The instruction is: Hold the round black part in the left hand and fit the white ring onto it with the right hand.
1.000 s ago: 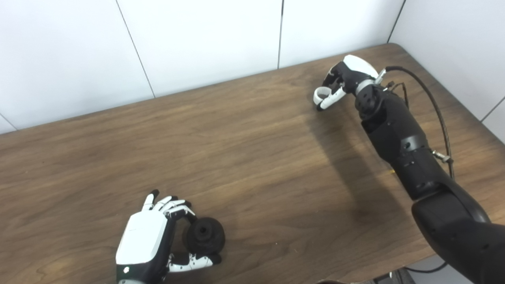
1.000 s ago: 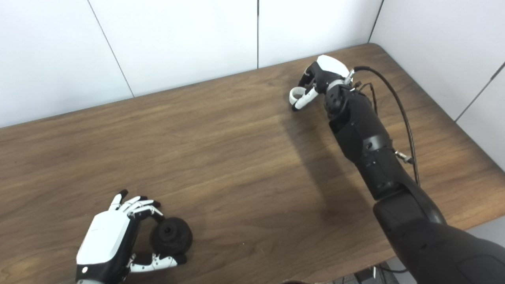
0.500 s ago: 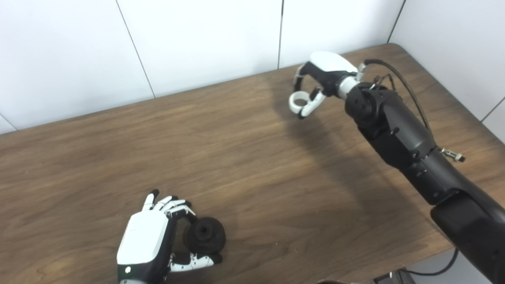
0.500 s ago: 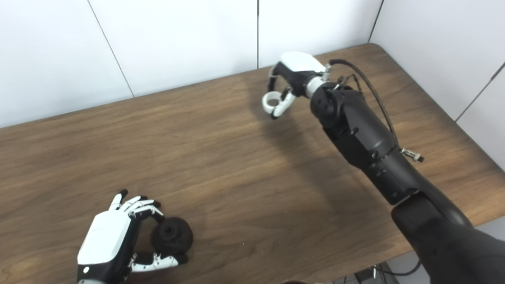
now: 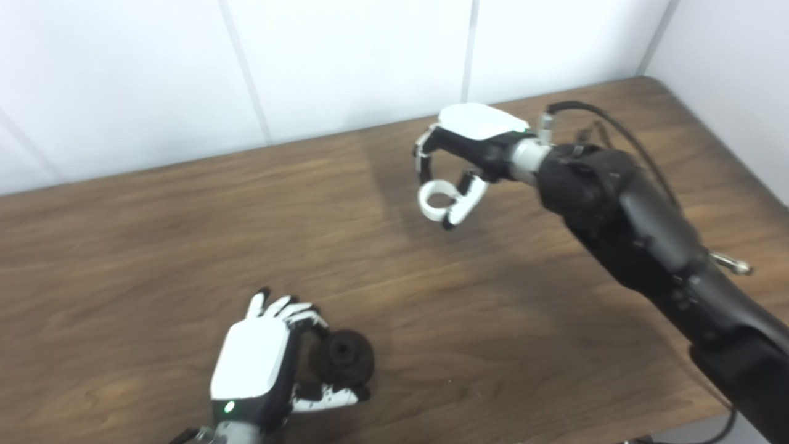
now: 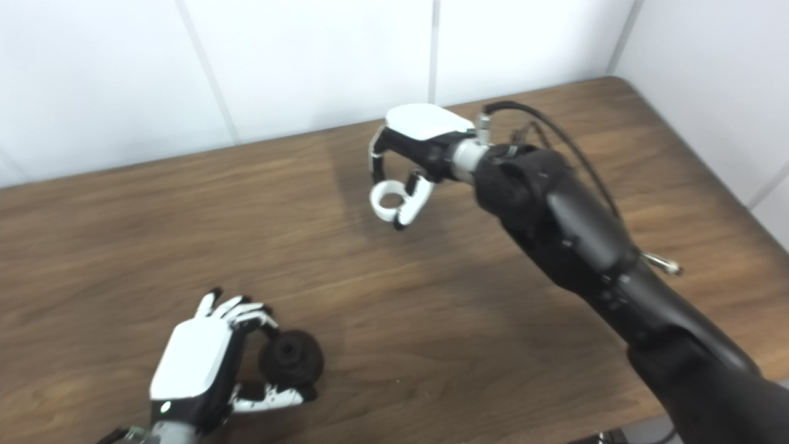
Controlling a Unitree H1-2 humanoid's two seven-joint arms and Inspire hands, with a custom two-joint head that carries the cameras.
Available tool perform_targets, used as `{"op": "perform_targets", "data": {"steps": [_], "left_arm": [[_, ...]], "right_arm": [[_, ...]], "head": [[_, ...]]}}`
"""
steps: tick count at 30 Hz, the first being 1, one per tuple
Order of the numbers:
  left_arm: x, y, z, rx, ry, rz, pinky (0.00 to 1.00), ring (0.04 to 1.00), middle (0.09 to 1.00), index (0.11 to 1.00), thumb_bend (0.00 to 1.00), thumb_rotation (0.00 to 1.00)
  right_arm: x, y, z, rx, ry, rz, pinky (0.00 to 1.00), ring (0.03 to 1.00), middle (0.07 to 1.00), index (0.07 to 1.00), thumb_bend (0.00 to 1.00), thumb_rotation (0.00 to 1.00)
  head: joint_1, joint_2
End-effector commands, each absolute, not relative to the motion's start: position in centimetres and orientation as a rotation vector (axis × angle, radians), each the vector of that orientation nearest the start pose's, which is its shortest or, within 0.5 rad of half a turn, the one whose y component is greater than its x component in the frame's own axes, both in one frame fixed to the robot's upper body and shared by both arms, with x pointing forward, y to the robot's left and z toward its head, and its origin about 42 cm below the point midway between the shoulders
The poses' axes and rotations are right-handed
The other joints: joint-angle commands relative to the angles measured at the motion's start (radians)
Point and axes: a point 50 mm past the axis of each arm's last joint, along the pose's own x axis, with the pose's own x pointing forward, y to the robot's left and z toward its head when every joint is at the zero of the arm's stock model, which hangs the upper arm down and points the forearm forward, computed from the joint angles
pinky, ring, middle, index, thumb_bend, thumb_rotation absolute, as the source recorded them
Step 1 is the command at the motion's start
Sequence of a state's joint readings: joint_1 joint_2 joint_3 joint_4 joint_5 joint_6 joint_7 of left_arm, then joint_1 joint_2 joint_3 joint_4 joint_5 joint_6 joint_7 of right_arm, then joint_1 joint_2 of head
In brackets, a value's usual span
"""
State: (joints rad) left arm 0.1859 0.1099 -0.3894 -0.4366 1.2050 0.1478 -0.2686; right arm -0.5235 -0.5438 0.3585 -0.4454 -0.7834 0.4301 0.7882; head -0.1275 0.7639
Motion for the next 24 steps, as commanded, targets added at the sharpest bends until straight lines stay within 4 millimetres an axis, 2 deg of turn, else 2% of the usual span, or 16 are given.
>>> {"op": "perform_targets", "data": {"steps": [1,4,10,17,24], "left_arm": [[19.8,14.2,13.4,1.252,-0.037,-0.396,1.0,0.881,0.776,0.484,0.53,0.06],[19.9,13.6,13.4,1.246,-0.036,-0.39,1.0,0.878,0.772,0.484,0.52,0.06],[20.2,12.6,13.5,1.247,-0.036,-0.391,1.0,0.882,0.776,0.483,0.52,0.06],[20.3,11.9,13.9,1.256,-0.035,-0.401,1.0,0.882,0.776,0.483,0.52,0.06],[20.4,11.6,14.1,1.256,-0.037,-0.401,1.0,0.882,0.774,0.484,0.52,0.06]], "right_arm": [[34.5,-21.2,32.7,-1.389,-0.224,0.523,0.91,0.907,0.815,0.484,0.52,0.14],[33.4,-20.4,32.5,-1.374,-0.254,0.576,0.91,0.912,0.821,0.484,0.52,0.14],[31.6,-19.2,31.8,-1.34,-0.308,0.662,0.92,0.923,0.83,0.484,0.52,0.14],[29.2,-17.2,31.3,-1.303,-0.37,0.733,0.94,0.936,0.844,0.483,0.53,0.14],[27.9,-16.3,30.5,-1.289,-0.371,0.774,0.95,0.941,0.857,0.485,0.52,0.14]], "head": [[0.027,0.01],[0.08,0.027],[0.137,0.044],[0.153,0.066],[0.16,0.079]]}}
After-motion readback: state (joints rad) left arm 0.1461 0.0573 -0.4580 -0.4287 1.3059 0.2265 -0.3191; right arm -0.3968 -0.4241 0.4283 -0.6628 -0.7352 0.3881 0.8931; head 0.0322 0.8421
